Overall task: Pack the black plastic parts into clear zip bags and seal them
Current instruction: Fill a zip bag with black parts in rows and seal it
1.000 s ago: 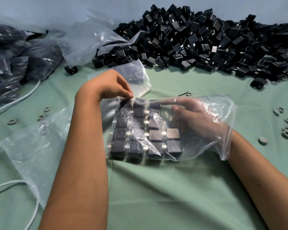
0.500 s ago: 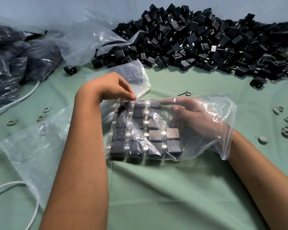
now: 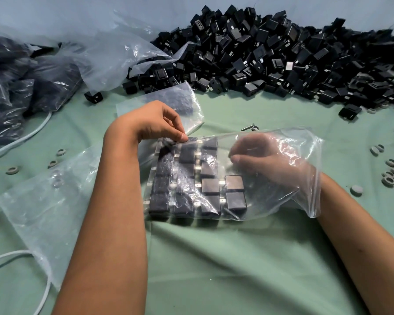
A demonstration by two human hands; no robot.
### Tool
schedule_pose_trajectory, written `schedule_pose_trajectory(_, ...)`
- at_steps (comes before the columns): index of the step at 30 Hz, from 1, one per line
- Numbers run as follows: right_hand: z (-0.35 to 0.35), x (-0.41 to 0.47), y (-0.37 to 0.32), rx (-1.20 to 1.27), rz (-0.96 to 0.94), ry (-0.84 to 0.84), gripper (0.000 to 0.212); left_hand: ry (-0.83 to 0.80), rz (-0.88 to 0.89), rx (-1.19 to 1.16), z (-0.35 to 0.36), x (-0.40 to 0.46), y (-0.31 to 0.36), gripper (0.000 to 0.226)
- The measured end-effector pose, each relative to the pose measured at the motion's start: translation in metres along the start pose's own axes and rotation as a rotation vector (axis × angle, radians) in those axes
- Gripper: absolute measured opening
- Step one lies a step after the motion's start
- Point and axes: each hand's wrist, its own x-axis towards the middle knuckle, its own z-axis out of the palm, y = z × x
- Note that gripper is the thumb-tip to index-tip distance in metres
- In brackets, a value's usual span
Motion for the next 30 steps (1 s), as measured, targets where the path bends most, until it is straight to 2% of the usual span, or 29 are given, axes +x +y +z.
schedule_pose_trajectory(2, -0.009, -0.001, 0.001, -0.212, -0.010, -0.034, 0.016, -0.007, 0.005, 0.005, 0.000, 0.001, 0.000, 0.017)
schedule_pose_trajectory(5, -0.014, -0.001, 0.009, -0.064, -0.039, -0.175, 0.028, -0.020, 0.005, 0.009, 0.000, 0.002, 0.001, 0.016)
schedule_pose_trajectory(7, -0.012, 0.001, 0.012, -0.102, -0.065, -0.172, 0.038, -0.022, 0.008, 0.020, 0.000, 0.002, 0.001, 0.016)
schedule_pose_trajectory(10, -0.012, 0.002, 0.013, -0.349, -0.100, -0.129, 0.051, -0.017, 0.008, 0.034, -0.001, 0.003, 0.000, 0.016)
schedule_pose_trajectory(12, -0.013, 0.002, 0.016, -0.336, -0.095, -0.159, 0.048, -0.018, 0.009, 0.038, -0.001, 0.003, 0.000, 0.016)
schedule_pose_trajectory(15, -0.017, 0.000, 0.019, -0.065, -0.040, -0.378, 0.041, -0.010, 0.029, 0.041, 0.000, 0.002, 0.002, 0.015)
schedule_pose_trajectory(18, -0.025, -0.003, 0.015, -0.109, 0.007, -0.476, 0.051, -0.001, 0.054, 0.027, 0.004, 0.002, 0.009, 0.018)
schedule_pose_trajectory(25, -0.018, -0.004, 0.008, -0.106, 0.023, -0.482, 0.057, 0.004, 0.090, 0.047, 0.017, 0.008, 0.026, 0.013)
schedule_pose_trajectory(27, -0.017, -0.009, 0.000, -0.177, 0.020, -0.454, 0.059, -0.001, 0.102, 0.047, 0.020, 0.011, 0.028, 0.012)
schedule_pose_trajectory(30, -0.017, -0.011, -0.011, -0.343, 0.049, -0.380, 0.045, -0.021, 0.114, 0.053, 0.024, 0.014, 0.031, 0.012)
